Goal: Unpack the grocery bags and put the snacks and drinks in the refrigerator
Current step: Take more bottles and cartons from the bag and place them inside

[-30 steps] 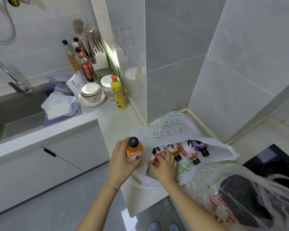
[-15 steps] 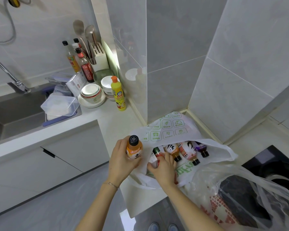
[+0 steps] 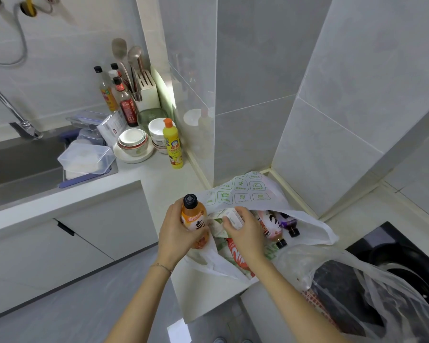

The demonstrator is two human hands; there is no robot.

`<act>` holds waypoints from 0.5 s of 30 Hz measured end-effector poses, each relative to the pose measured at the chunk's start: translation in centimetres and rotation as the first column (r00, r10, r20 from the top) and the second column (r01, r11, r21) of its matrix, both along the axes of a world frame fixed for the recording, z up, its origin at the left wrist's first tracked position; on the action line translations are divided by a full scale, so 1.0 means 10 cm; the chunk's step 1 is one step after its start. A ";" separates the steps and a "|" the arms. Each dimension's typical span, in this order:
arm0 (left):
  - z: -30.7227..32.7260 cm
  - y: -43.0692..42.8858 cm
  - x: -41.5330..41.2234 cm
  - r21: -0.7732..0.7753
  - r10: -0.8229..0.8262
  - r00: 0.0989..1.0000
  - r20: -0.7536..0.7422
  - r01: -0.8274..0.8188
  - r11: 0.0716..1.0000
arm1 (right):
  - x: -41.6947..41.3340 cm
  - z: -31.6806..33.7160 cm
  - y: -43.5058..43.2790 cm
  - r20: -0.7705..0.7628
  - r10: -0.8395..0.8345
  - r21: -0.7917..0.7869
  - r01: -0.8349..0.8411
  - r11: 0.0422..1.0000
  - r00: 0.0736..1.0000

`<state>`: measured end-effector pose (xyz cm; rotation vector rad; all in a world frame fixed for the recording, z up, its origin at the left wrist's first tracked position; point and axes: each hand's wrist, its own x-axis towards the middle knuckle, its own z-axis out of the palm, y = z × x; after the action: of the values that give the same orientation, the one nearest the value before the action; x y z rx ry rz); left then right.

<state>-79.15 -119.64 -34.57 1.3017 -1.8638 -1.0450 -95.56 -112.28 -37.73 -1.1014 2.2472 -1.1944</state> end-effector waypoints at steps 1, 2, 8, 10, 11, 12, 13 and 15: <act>0.01 0.00 0.00 0.020 0.010 1.000 -0.018 -0.009 1.000 | -0.03 0.06 0.00 0.054 -0.008 -0.030 0.010 0.999 0.999; 0.04 0.01 0.01 0.031 0.014 0.999 -0.034 -0.013 0.999 | -0.05 0.14 -0.01 0.110 -0.012 -0.057 0.018 0.998 0.994; 0.21 0.08 0.07 0.072 0.023 0.996 -0.086 -0.017 0.997 | -0.10 0.68 -0.03 0.339 0.048 -0.230 0.033 0.973 0.940; 0.25 0.10 0.09 0.086 0.026 0.996 -0.081 -0.019 0.996 | -0.07 0.83 -0.06 0.359 0.076 -0.261 0.022 0.965 0.930; 0.26 0.10 0.10 0.091 0.023 0.996 -0.086 -0.015 0.996 | -0.05 0.90 -0.06 0.379 0.074 -0.272 0.035 0.962 0.922; 0.29 0.11 0.12 0.091 0.019 0.995 -0.094 -0.010 0.996 | -0.04 0.94 -0.08 0.399 0.064 -0.278 0.055 0.959 0.915; 0.31 0.12 0.14 0.086 0.016 0.994 -0.105 -0.007 0.996 | -0.03 0.99 -0.08 0.416 0.055 -0.284 0.072 0.956 0.908; 0.38 0.16 0.17 0.070 0.009 0.991 -0.130 0.000 0.998 | -0.02 1.07 -0.07 0.412 0.055 -0.288 0.073 0.955 0.909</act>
<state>-77.45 -118.01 -30.77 1.2448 -1.7403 -1.1741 -95.74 -113.01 -27.01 -0.8307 1.7871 -1.6370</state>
